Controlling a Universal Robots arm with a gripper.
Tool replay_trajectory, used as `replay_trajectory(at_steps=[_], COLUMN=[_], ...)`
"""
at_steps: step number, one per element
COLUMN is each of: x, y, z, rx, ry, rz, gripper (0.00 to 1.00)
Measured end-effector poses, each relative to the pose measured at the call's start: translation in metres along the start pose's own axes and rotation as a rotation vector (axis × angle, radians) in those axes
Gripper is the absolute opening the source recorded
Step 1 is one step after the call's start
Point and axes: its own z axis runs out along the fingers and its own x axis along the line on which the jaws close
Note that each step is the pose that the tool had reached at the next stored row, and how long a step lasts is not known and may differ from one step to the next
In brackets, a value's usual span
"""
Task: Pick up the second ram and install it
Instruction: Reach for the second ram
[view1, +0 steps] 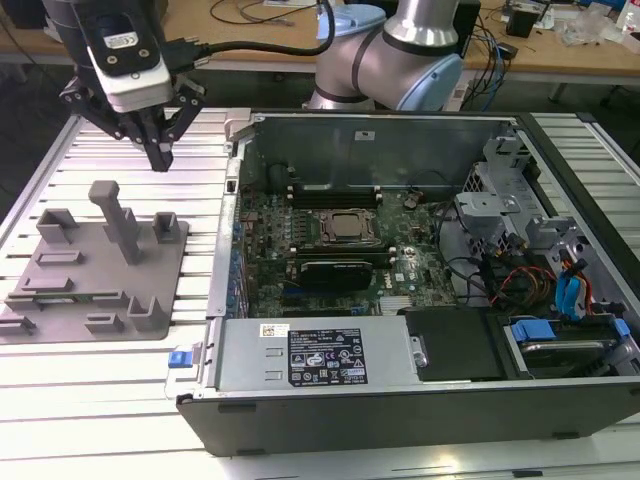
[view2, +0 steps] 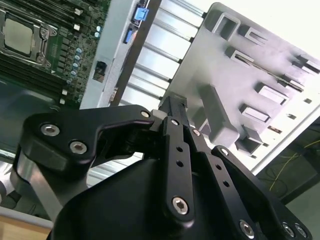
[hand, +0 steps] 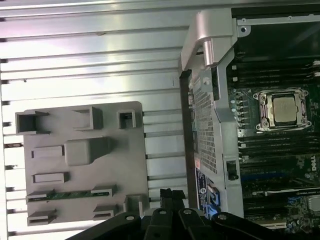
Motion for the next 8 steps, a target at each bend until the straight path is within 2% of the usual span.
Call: replay_trajectory(at_steps=[5,8], x=[0.0126,0.0248], y=[-0.002,-0.0041], z=[0.0033,0.0062], rx=[0.0001,0.0], ry=[0.0001,0.0], rz=[0.0,0.0], gripper=[0.08,0.08])
